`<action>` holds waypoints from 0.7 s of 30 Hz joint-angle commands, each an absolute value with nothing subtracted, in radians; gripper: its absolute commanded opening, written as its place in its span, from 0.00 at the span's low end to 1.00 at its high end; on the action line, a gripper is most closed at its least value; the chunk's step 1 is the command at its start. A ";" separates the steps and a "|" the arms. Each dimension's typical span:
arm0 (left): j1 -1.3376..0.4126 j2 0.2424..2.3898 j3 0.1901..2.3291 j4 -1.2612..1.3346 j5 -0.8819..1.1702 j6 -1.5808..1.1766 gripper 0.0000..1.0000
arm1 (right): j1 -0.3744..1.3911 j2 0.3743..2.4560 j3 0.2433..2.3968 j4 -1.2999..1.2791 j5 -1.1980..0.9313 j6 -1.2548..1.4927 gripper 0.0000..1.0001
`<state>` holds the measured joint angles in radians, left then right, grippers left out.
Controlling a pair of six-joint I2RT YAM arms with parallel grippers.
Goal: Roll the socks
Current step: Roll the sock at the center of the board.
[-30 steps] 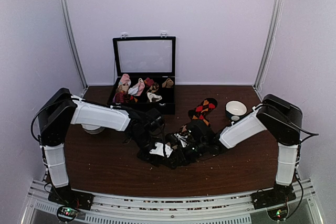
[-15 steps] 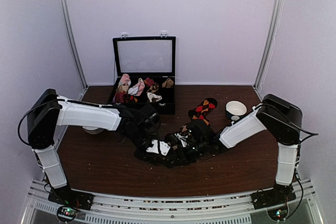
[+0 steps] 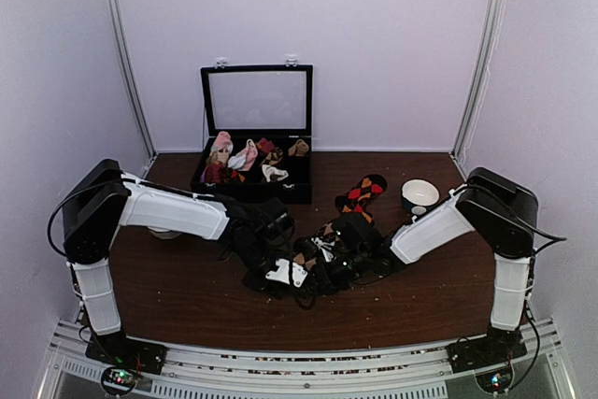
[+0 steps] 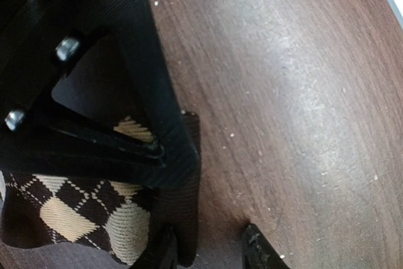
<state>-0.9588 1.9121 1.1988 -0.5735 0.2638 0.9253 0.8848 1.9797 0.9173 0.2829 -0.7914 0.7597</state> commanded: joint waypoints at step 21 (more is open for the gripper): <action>-0.932 2.072 1.351 -0.805 0.424 0.792 0.00 | 0.865 1.846 0.813 0.194 -0.657 0.591 0.39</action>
